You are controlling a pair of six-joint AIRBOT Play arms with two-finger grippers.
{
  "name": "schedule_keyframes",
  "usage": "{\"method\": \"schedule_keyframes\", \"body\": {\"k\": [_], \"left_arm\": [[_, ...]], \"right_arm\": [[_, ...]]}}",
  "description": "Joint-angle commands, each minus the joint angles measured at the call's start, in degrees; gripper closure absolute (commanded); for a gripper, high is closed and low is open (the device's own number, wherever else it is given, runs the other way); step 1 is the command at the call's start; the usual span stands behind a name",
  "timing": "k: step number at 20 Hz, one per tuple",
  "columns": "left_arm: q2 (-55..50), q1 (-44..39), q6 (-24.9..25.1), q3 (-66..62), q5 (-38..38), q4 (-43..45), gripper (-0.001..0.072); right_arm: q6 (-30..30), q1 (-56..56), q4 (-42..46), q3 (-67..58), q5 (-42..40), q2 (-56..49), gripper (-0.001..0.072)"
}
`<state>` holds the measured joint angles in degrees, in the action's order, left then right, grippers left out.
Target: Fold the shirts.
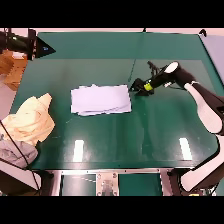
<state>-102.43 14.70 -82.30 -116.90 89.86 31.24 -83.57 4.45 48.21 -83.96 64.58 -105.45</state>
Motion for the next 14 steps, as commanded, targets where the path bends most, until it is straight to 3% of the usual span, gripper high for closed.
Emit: {"method": "schedule_keyframes", "body": {"k": [1,3,4,5,6,10,14], "left_arm": [[0.04,-0.02,-0.22,0.02,-0.42,0.00,0.0680],[0.04,-0.02,-0.37,0.02,-0.31,0.00,0.0680],[0.04,-0.02,-0.39,0.02,-0.28,0.00,0.0680],[0.04,-0.02,-0.39,0.02,-0.28,0.00,0.0680],[0.04,-0.02,-0.39,0.02,-0.28,0.00,0.0681],[0.04,-0.02,-0.39,0.02,0.70,0.00,0.0680],[0.04,-0.02,-0.20,0.02,0.72,0.02,0.0680]], "right_arm": [[6.38,2.58,-13.42,2.58,-0.96,-5.31,0.0118],[7.78,4.83,-16.94,1.77,-1.38,-6.78,0.0156],[7.80,5.40,-16.90,1.03,-1.44,-6.82,0.0268],[7.85,5.42,-16.92,-0.37,-0.94,-6.80,0.0499],[7.78,4.90,-16.92,-2.21,0.02,-6.73,0.0666],[6.38,-2.89,-14.16,-7.39,-0.22,-0.37,0.0699],[-0.39,-20.39,2.01,-7.04,3.04,11.17,0.0700]]}}
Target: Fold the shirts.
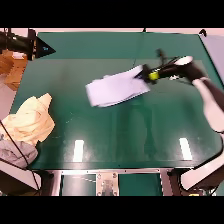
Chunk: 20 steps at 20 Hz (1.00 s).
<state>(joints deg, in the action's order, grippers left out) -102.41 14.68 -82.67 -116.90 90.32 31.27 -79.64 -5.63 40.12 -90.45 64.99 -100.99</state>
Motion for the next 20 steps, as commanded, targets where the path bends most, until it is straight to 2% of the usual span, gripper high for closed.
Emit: {"method": "schedule_keyframes", "body": {"k": [1,4,11,16,20], "left_arm": [[0.02,0.00,0.20,0.02,0.17,0.00,0.0680],[0.02,0.00,0.20,0.02,0.13,0.00,0.0680],[0.02,0.00,0.20,0.02,-0.46,0.00,0.0681],[0.02,0.00,0.66,0.02,-0.22,0.00,0.0680],[0.02,0.00,0.72,0.02,-0.15,0.00,0.0680]], "right_arm": [[-5.03,-15.21,13.27,0.02,4.39,9.16,0.0700],[-5.86,-30.88,20.55,4.39,6.88,15.67,0.0700],[-3.63,-61.07,25.40,25.27,5.99,25.81,0.0700],[-0.98,-73.09,25.57,41.62,2.32,32.94,0.0700],[-0.87,-75.65,26.23,49.62,-1.62,35.60,0.0698]]}}
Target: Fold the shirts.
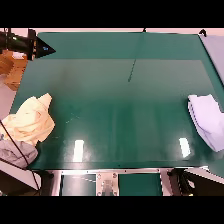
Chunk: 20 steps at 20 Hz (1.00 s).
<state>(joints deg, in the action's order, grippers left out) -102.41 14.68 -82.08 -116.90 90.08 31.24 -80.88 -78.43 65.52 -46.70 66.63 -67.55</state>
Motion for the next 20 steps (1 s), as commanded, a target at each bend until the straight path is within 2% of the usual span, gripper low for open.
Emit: {"method": "schedule_keyframes", "body": {"k": [1,2,3,6,7,8,9,10,11,14,16,20], "left_arm": [[0.02,0.00,0.11,0.02,0.28,0.02,0.0680],[0.02,0.00,0.11,0.02,0.59,0.02,0.0680],[0.02,0.00,0.11,0.02,0.63,0.02,0.0680],[0.09,0.00,0.28,0.00,0.07,-0.07,0.0681],[0.26,0.00,1.51,0.00,-0.61,-0.13,0.0682],[0.90,0.00,1.75,0.00,-1.49,0.07,0.0682],[1.75,0.00,2.95,0.02,-2.14,0.35,0.0683],[2.89,0.00,3.02,0.02,-1.95,1.62,0.0683],[4.04,-0.11,2.78,0.24,-1.22,3.37,0.0682],[12.72,-0.59,2.49,8.85,-0.13,6.27,0.0683],[22.64,-2.32,2.73,20.98,-3.08,10.64,0.0683],[44.35,-5.86,3.04,49.48,-10.10,16.44,0.0682]], "right_arm": [[0.35,-2.84,1.66,5.92,-3.39,2.14,0.0640],[0.35,-2.84,2.73,5.35,-2.64,2.14,0.0344],[0.26,-2.84,4.28,3.89,-0.92,2.14,0.0112],[-8.11,-2.73,12.83,-7.93,10.12,2.14,0.0115],[-11.13,-2.23,12.31,-13.31,13.27,2.19,0.0117],[-12.87,-0.94,9.18,-17.94,14.58,2.34,0.0134],[-12.96,1.68,3.72,-21.84,14.05,2.78,0.0318],[-11.43,5.27,-1.53,-24.30,12.41,3.23,0.0613],[-9.75,10.21,-6.12,-26.18,10.01,3.74,0.0696],[-6.21,27.15,-8.72,-28.02,4.85,4.46,0.0698],[-3.61,38.34,-8.09,-26.43,4.79,5.38,0.0698],[-1.31,56.76,-5.29,-11.61,4.70,13.70,0.0699]]}}
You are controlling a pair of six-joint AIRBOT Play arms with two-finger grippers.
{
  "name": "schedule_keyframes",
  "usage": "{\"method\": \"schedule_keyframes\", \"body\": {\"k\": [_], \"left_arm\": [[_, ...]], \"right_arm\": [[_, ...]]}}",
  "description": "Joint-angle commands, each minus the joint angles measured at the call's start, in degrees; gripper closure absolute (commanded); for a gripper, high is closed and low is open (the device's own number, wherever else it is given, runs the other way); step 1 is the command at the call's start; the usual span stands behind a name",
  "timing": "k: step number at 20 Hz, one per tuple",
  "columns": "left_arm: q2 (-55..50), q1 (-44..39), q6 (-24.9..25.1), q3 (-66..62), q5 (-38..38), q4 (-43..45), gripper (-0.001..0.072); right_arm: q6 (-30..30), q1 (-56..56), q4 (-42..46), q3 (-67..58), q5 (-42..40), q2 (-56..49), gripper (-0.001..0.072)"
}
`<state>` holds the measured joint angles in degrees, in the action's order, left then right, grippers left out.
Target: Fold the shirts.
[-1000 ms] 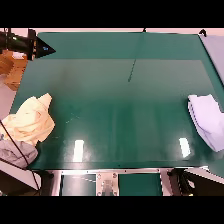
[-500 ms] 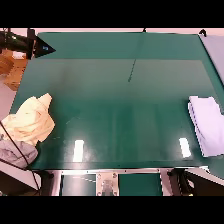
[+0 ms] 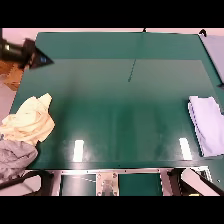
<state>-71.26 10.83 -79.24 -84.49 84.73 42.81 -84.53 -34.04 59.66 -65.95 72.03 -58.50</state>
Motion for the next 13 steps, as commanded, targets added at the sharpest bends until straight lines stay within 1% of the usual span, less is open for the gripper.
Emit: {"method": "schedule_keyframes", "body": {"k": [1,3,5,8,10,13], "left_arm": [[17.94,-2.67,0.20,23.47,-5.90,4.90,0.0682],[25.31,-3.34,-0.26,33.00,-7.54,5.03,0.0682],[28.74,-3.34,-0.26,37.16,-7.37,5.18,0.0681],[29.42,-3.34,-0.52,37.51,-7.32,4.76,0.0680],[29.40,-3.34,-1.38,37.51,-7.85,4.81,0.0680],[29.40,-3.34,-1.40,37.51,-8.33,4.81,0.0681]], "right_arm": [[2.36,16.09,0.57,13.40,-1.33,8.00,0.0699],[2.25,21.62,0.50,22.80,-4.76,13.81,0.0699],[2.29,24.50,0.33,26.25,-5.53,15.89,0.0697],[2.29,26.12,-0.22,26.45,-1.27,15.82,0.0696],[2.29,26.10,-0.28,26.45,-1.27,15.82,0.0697],[2.29,26.10,-0.28,26.45,-1.27,15.82,0.0696]]}}
